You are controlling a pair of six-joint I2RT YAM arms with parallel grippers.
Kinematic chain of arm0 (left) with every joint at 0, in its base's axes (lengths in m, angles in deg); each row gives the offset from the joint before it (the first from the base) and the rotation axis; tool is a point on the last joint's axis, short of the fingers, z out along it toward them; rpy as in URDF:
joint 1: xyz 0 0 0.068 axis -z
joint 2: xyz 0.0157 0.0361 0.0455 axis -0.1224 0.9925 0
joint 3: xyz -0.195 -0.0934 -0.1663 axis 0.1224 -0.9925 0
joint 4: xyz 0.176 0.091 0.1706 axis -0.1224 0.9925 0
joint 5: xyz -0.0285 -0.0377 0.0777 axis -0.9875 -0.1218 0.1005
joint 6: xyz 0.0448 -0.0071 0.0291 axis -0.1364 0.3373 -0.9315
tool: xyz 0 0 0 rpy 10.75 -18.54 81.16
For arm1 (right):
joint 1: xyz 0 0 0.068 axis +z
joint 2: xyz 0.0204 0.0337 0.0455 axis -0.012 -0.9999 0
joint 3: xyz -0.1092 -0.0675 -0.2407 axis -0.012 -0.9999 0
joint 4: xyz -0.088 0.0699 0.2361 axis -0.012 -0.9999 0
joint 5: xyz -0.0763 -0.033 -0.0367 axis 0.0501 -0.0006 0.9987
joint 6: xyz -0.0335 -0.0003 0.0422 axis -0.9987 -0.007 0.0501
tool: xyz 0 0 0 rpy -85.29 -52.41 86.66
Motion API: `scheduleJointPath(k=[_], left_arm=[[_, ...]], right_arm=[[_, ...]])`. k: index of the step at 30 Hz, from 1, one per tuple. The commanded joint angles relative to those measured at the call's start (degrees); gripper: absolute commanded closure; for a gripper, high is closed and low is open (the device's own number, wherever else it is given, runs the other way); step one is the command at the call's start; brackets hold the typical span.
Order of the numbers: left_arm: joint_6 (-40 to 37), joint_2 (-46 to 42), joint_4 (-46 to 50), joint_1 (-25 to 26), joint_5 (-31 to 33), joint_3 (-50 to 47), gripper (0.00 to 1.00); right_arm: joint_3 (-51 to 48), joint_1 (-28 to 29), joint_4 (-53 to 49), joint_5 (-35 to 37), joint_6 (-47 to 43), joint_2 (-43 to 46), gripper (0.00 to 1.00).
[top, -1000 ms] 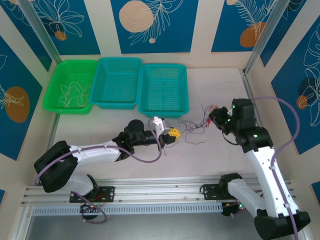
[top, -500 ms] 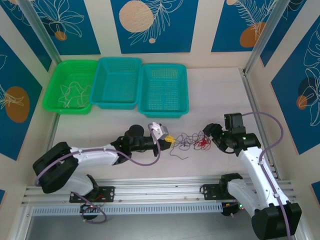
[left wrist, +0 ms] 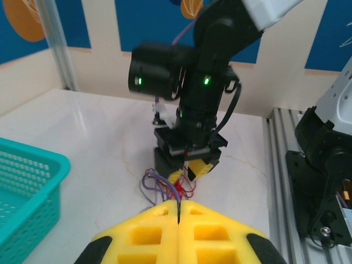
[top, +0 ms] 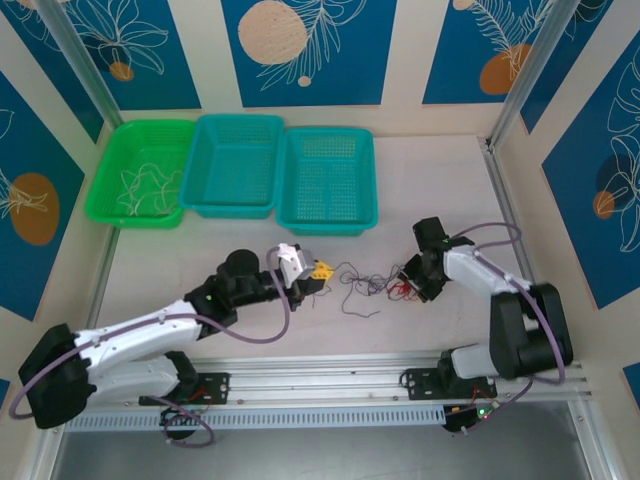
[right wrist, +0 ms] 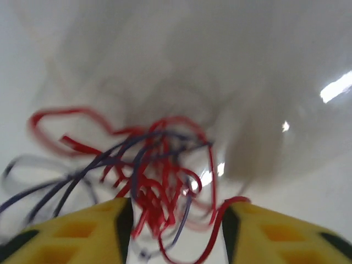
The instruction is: Untangle the cables
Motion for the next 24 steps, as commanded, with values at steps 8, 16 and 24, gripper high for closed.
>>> scheduleJointPath(k=[8, 16, 24], left_arm=[[2.05, -20.45, 34.45, -8.44, 32.51, 10.15, 1.00], [2.93, -26.11, 42.84, -20.68, 32.35, 15.60, 1.00], [-0.54, -18.20, 37.51, -25.16, 27.75, 22.95, 1.00]], right_arm=[[3.56, -12.58, 3.35, 5.47, -1.37, -7.02, 1.00], [3.14, -20.56, 2.69, 5.52, -4.12, -7.76, 1.00], [2.28, -20.22, 3.90, -0.88, -6.70, -4.20, 1.00]])
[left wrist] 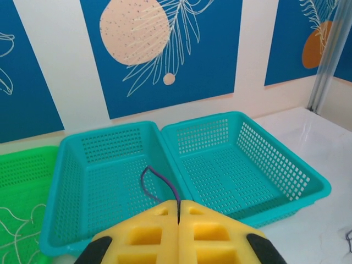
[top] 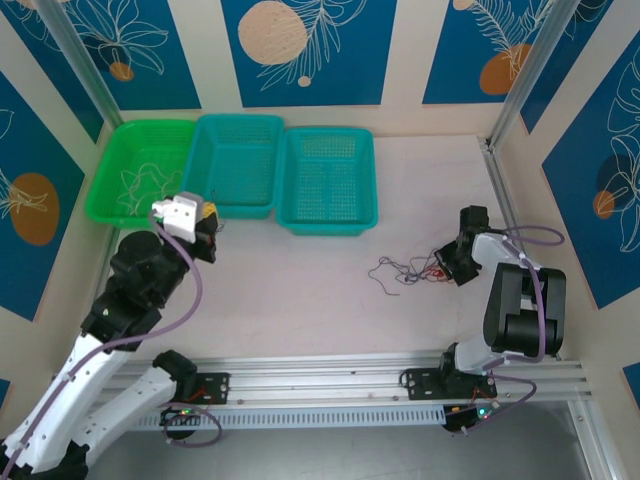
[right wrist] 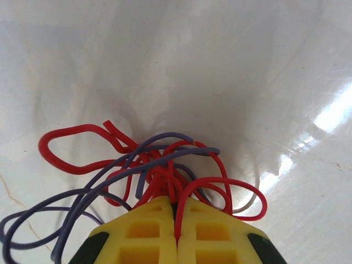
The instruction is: Untangle the cables
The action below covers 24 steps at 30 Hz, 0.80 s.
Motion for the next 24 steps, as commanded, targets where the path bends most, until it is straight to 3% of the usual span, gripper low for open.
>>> scheduleJointPath(k=[1, 10, 19, 23, 24], left_arm=[[-2.86, 4.28, -3.31, -3.24, -2.04, 4.56, 1.00], [1.99, 25.58, -13.18, -20.30, -17.43, 18.39, 1.00], [5.77, 47.83, -18.57, -25.36, -27.82, 34.20, 1.00], [6.85, 55.03, -18.47, -26.28, -27.59, 38.17, 1.00], [6.73, 56.41, -18.12, -26.36, -27.22, 38.86, 0.87]], right_arm=[[-1.74, 0.58, -1.55, -3.00, -2.01, 2.19, 1.00], [-2.65, 5.47, -4.70, -6.78, -3.15, 15.12, 1.00], [-2.79, 6.12, -10.59, -7.63, -3.27, 28.34, 1.00], [-1.65, 6.24, -13.32, -9.21, -3.59, 31.77, 1.00], [-1.31, 6.22, -13.75, -9.76, -3.72, 32.61, 1.00]])
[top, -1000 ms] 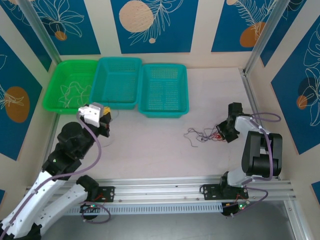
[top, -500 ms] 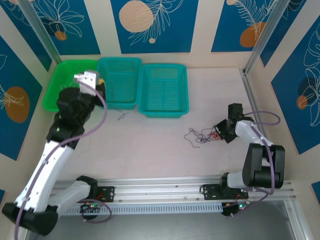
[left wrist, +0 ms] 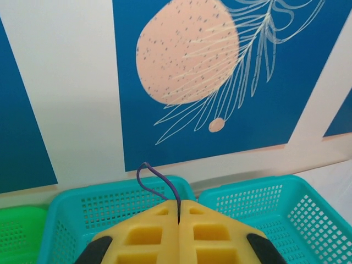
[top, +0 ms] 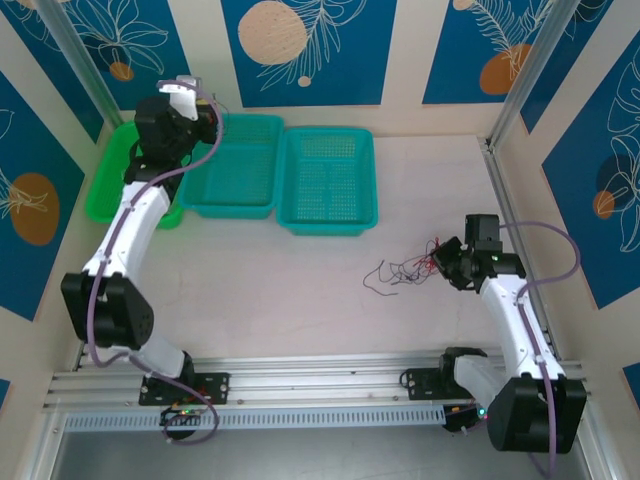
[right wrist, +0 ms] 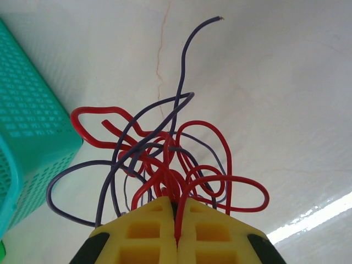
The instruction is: Untangle the cables
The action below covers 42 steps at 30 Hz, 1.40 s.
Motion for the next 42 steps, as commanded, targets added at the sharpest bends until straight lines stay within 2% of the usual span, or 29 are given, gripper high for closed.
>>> scheduleJointPath(k=[1, 2, 3, 5, 10, 16, 19, 23, 28, 31, 37, 42], left_arm=[[1.24, 3.58, -1.01, -0.95, -2.19, 3.42, 0.73], [1.06, 4.38, -0.55, -1.04, -2.12, 3.72, 0.53], [1.20, 4.53, -0.03, -1.06, -2.29, 3.56, 0.41], [1.51, 2.98, -0.27, -1.04, -3.34, 1.69, 0.35], [4.21, -6.64, -5.31, -0.96, -7.02, -8.60, 0.32], [8.20, -22.19, -15.57, 2.00, -17.30, -27.43, 0.31], [7.88, -28.72, -16.98, 6.49, -17.99, -34.81, 0.30], [4.41, -34.34, -20.84, 15.93, -18.53, -43.89, 0.30], [-5.72, -34.80, -20.23, 27.37, -25.26, -49.09, 0.28], [-12.19, -34.11, -16.70, 32.56, -25.57, -49.98, 0.28], [-14.00, -28.79, -26.37, 37.41, -26.09, -52.64, 0.28], [-16.90, -21.15, -32.36, 40.24, -21.18, -52.27, 0.30]], right_arm=[[1.17, 0.32, -4.19, -2.98, -1.31, 2.75, 1.00], [1.63, 0.36, -4.53, -3.56, -1.29, 3.51, 1.00], [2.07, 0.41, -4.93, -3.98, -1.21, 4.18, 1.00], [3.22, 0.47, -5.60, -4.43, -1.08, 5.22, 1.00], [6.22, 0.58, -6.24, -8.41, 0.57, 5.80, 1.00], [10.73, 2.08, -6.66, -11.34, 1.86, 5.35, 1.00], [13.07, 3.04, -6.47, -12.87, 2.13, 4.91, 1.00], [16.86, 4.47, -6.68, -14.63, 2.20, 4.38, 1.00], [20.85, 7.02, -4.87, -17.61, 2.03, 4.40, 1.00], [23.44, 8.69, -3.81, -19.20, 1.85, 4.29, 1.00], [27.95, 11.78, -1.29, -20.96, 2.74, 4.22, 1.00], [30.69, 14.75, 1.11, -22.88, 4.62, 3.37, 1.00]])
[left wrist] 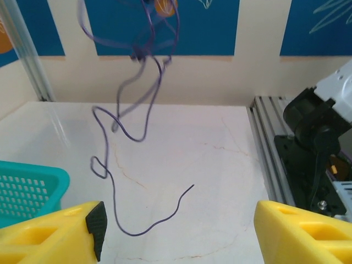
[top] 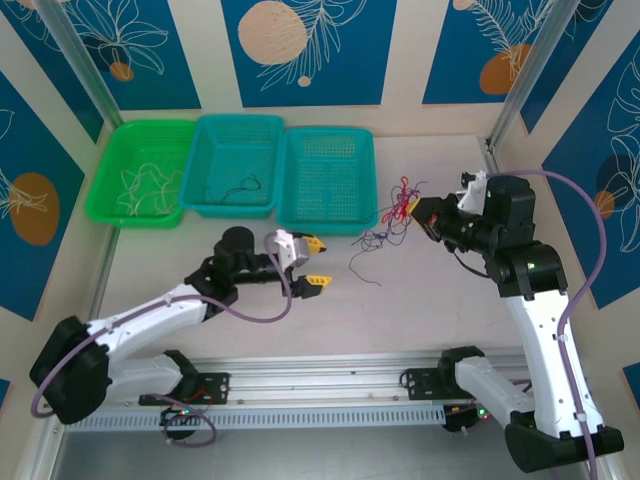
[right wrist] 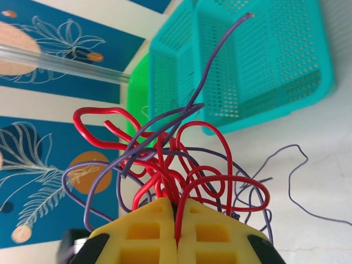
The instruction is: Untangle the cables
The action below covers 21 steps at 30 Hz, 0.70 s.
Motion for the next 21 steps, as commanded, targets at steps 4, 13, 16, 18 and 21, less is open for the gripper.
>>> scheduleJointPath(k=[4, 13, 16, 18, 21], left_arm=[[-2.16, 8.26, -14.00, 1.54, 6.59, 1.03, 0.31], [-0.70, 14.98, -19.72, 1.85, 12.59, 5.40, 0.36], [0.00, 14.95, -19.43, 1.78, 12.66, 5.85, 0.58], [0.17, 14.61, -17.98, 1.72, 12.58, 5.92, 0.76], [0.45, 13.33, -15.58, 1.73, 13.15, 5.23, 1.00]], right_arm=[[4.57, 4.76, 2.79, -1.89, 1.80, -1.25, 1.00], [6.63, 10.01, 2.63, 1.09, 1.32, -2.48, 1.00], [6.66, 10.41, 2.45, 1.81, 1.27, -2.39, 1.00], [6.68, 10.39, 1.43, 3.21, 0.72, -2.31, 1.00], [6.29, 9.99, -0.89, 6.42, -0.52, -1.94, 1.00]])
